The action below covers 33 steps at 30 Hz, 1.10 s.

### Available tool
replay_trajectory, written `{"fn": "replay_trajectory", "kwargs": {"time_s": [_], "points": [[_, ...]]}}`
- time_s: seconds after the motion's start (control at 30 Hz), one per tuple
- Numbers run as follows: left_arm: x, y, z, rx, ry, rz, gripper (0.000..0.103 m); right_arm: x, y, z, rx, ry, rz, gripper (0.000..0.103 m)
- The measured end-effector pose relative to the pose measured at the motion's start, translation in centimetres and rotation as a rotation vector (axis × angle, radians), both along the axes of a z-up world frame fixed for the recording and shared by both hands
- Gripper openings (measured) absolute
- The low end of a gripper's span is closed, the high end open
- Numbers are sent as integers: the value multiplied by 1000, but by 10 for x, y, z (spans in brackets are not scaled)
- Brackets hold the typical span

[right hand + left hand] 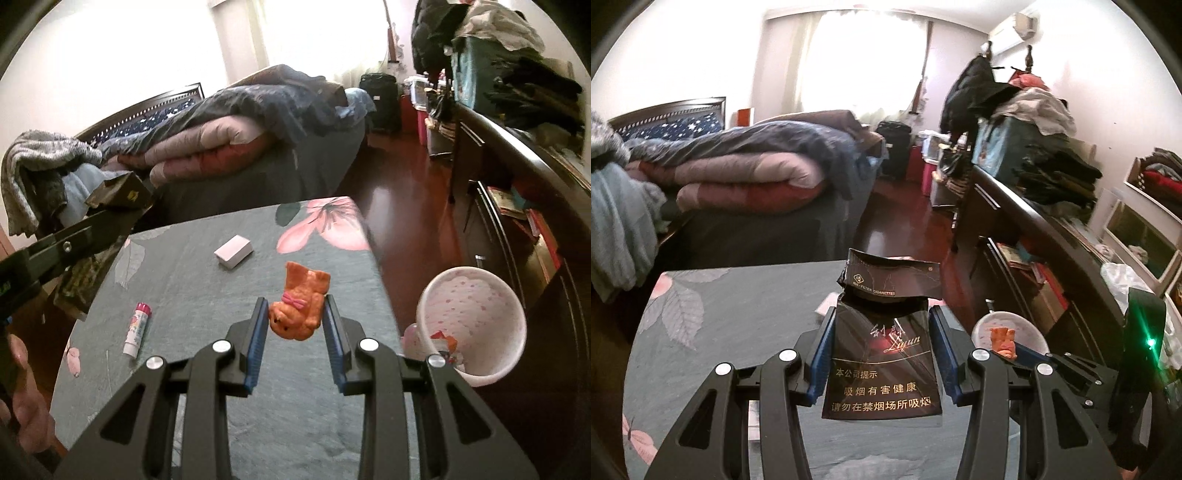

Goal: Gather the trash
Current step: 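Carry the cigarette pack and orange figure over the wastebasket and release both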

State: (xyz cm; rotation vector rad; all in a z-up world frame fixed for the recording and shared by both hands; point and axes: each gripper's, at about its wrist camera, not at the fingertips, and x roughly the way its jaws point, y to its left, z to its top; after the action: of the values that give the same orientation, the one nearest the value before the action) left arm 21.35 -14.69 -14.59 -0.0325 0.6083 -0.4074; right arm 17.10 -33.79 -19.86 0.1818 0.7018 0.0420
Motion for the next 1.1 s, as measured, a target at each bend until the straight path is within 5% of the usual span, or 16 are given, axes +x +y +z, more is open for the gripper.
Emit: {"fn": "replay_trajectory", "kwargs": {"time_s": [0.67,1.1], "points": [[-8,-121,6,26,-22,-237,49,-44,-117,-9,42,-8,-236,31],[7,-194,-16,32,25,-366,49,-47,-186,-34,63,36,-402,31]]}}
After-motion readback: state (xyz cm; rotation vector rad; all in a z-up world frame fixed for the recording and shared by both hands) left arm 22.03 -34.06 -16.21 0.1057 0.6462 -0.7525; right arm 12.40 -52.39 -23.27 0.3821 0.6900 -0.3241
